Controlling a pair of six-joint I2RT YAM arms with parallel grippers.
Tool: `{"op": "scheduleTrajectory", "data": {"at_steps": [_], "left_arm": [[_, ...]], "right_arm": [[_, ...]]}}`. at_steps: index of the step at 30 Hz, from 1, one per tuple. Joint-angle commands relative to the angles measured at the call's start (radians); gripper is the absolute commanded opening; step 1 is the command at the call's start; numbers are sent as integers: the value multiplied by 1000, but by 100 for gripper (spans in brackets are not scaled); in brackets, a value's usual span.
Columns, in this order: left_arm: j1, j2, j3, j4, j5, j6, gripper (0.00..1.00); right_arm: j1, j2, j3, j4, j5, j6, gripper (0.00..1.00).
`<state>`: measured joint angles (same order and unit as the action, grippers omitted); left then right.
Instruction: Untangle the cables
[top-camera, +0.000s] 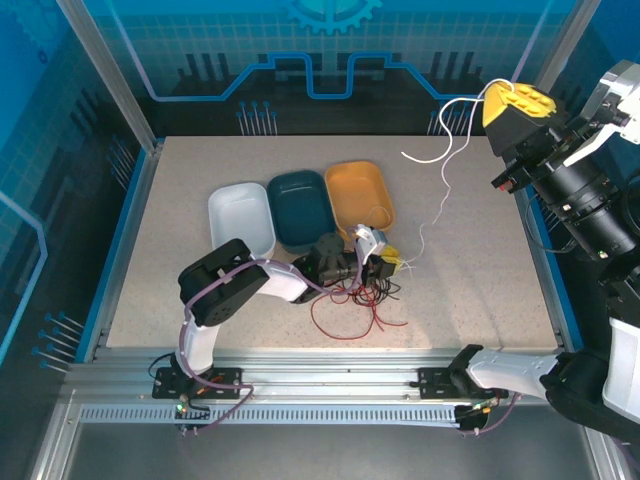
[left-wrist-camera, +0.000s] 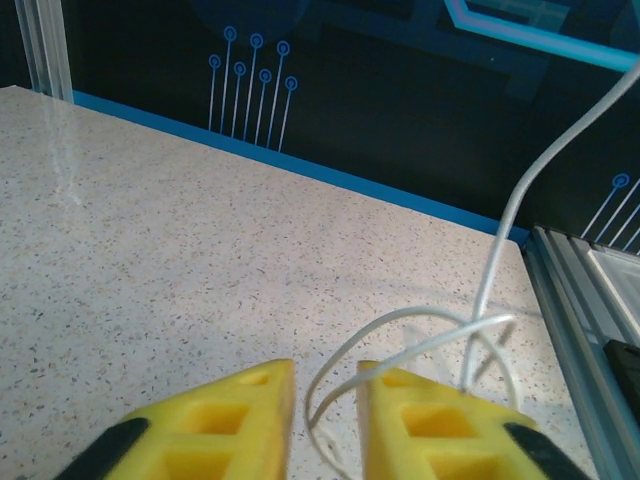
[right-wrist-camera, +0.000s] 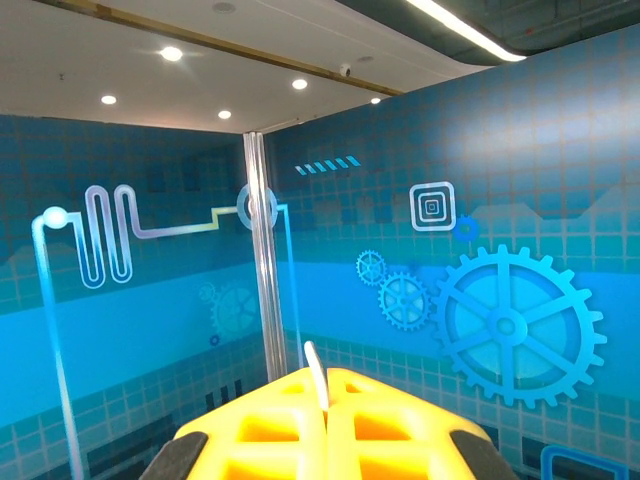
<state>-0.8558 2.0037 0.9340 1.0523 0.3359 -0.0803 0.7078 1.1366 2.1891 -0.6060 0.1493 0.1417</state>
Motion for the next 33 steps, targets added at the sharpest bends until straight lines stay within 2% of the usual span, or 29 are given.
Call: {"op": "scheduleTrajectory", "data": {"at_steps": [1,5,8,16,22,30,33], "left_arm": [[-9,36,45,-23,18,-17,16],[-10,53,66,-35,9,-32,9],[-9,52,69,-45,-10,-34,0],[-9,-32,20,-34,-52,-52,0],[-9,-211,-90,-86,-198,-56,0],[-9,-525,-244,-359,-350,-86,0],[-9,-619,-298,-471,-430,-103,0]], "right_arm": [[14,-9,-6,40,7,15,0],[13,-8,-7,38,6,17,0],[13,-10,-11,37,7,18,0],[14,-35,-56,48,25,17,0],[14,-53,-79,43,43,15,0],[14,-94,-163,52,96,11,0],[14,-105,-206,42,158,11,0]]}}
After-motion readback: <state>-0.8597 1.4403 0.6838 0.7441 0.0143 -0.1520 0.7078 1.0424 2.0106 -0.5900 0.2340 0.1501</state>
